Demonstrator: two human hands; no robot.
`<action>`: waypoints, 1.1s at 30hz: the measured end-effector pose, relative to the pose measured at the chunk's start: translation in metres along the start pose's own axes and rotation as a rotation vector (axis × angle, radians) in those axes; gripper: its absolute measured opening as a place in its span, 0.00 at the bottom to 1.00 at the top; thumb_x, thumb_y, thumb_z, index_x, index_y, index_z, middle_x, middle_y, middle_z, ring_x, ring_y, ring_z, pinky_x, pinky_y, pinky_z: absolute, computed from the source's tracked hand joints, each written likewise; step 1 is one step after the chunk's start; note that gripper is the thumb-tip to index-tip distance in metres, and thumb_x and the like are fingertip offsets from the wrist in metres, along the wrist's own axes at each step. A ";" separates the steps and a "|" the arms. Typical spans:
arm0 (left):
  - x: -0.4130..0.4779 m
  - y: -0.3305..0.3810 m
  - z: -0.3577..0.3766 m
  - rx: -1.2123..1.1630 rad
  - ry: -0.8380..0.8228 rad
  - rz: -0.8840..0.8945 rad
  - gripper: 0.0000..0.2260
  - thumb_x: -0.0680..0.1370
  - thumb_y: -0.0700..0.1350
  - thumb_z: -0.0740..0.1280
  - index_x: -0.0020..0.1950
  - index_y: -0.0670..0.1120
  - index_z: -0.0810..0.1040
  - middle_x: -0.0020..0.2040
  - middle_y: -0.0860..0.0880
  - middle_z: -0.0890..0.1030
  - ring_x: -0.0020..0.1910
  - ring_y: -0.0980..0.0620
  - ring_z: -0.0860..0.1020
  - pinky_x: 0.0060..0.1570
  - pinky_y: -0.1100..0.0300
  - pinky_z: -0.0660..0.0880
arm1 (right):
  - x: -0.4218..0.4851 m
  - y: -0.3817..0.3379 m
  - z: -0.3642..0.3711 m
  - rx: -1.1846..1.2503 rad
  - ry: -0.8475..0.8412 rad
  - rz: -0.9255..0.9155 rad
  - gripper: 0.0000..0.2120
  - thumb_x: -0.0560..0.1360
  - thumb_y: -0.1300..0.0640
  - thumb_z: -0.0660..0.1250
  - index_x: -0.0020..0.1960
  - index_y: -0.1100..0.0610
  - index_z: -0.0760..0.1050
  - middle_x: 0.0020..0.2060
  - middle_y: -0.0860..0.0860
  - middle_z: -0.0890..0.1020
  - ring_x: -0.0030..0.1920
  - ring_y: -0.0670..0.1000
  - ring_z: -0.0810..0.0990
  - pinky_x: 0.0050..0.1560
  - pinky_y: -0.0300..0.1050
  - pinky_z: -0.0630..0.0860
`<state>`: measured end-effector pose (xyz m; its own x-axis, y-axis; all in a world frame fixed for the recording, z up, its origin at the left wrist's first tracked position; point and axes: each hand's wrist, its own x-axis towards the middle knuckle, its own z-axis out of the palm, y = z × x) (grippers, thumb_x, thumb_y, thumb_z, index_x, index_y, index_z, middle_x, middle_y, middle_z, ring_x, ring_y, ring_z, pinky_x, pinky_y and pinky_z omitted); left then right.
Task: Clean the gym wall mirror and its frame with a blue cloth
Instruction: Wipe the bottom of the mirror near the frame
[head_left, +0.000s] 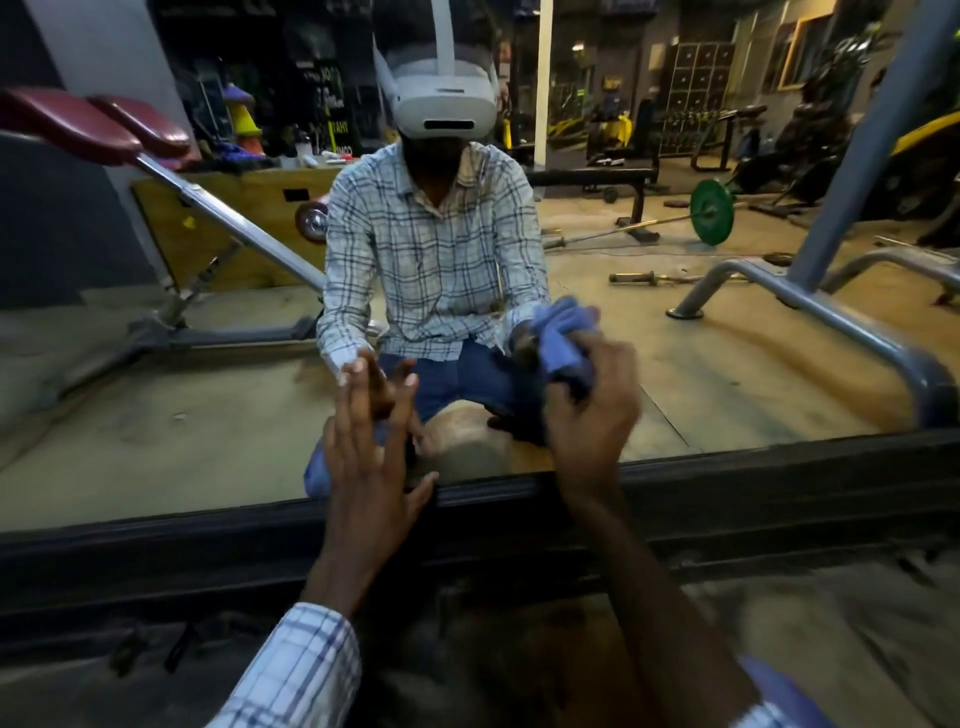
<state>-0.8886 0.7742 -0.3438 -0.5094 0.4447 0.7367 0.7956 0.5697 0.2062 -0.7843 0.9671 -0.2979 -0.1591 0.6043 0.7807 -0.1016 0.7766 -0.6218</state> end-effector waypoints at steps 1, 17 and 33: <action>0.002 0.010 0.005 0.011 -0.015 0.006 0.60 0.64 0.47 0.85 0.85 0.55 0.48 0.84 0.38 0.42 0.84 0.37 0.43 0.75 0.33 0.54 | -0.012 0.005 0.004 -0.014 -0.159 -0.095 0.15 0.74 0.62 0.69 0.60 0.60 0.80 0.54 0.57 0.80 0.54 0.54 0.78 0.55 0.46 0.75; 0.000 0.057 0.043 0.080 0.012 -0.110 0.59 0.65 0.47 0.85 0.85 0.50 0.49 0.83 0.35 0.38 0.83 0.35 0.39 0.76 0.31 0.53 | -0.039 0.122 -0.041 -0.119 -0.656 -0.474 0.11 0.77 0.53 0.71 0.57 0.55 0.81 0.52 0.54 0.80 0.52 0.55 0.80 0.46 0.55 0.80; 0.003 0.101 0.064 0.090 0.026 -0.134 0.57 0.66 0.46 0.84 0.85 0.51 0.50 0.82 0.33 0.38 0.82 0.32 0.40 0.74 0.30 0.56 | 0.017 0.154 -0.102 -0.111 -0.442 -0.355 0.10 0.77 0.61 0.70 0.58 0.58 0.81 0.55 0.57 0.80 0.54 0.52 0.78 0.56 0.41 0.74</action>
<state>-0.8309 0.8769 -0.3617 -0.5995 0.3436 0.7229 0.6877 0.6832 0.2456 -0.7023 1.1155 -0.3742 -0.5315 0.1895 0.8256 -0.1240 0.9467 -0.2971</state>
